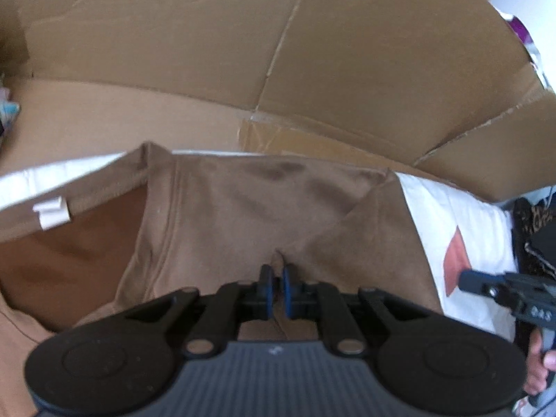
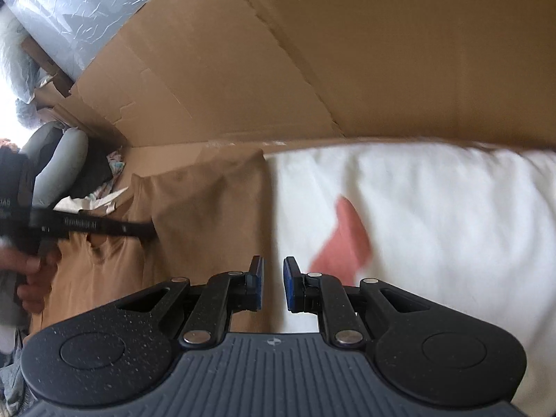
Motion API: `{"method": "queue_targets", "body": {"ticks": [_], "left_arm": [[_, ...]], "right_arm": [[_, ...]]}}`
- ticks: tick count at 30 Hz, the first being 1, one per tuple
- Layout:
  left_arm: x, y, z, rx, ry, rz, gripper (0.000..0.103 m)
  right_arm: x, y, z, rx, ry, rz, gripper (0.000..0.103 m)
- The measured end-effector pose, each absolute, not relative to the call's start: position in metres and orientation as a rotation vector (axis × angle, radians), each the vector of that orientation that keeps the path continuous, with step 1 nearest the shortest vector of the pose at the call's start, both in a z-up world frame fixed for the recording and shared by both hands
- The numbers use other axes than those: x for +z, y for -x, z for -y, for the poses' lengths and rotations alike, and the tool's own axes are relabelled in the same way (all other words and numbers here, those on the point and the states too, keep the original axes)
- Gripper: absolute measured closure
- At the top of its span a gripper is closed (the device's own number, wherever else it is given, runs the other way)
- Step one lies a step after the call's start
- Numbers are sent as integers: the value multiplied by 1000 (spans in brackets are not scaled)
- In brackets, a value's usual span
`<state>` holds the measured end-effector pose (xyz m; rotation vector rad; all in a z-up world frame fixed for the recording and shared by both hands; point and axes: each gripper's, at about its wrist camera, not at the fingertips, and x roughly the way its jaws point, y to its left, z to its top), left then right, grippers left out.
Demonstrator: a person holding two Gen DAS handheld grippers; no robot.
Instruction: Fold clothes
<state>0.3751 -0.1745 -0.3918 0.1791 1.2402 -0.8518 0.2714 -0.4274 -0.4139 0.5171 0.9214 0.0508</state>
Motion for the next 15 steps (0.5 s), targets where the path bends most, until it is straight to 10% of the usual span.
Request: {"method": "queue_targets", "body": {"ticks": [6,10,13,15], "left_arm": [[-396,-367,167,-897,-118,-1197,57],[-400,-367,165,-877,-92,-1176,63],[-402,-372,159,-853,-20,-1181,98],[-402,-372,155,-834,0,-1189,100]], "right_arm": [[-420,-302,418,55,-484,-920,91],[-425,-314,415,37,-475,-920,91],[-429,-321,417,9,-486,-917,91],[-431,-325,418,-13,-499,-912,91]]}}
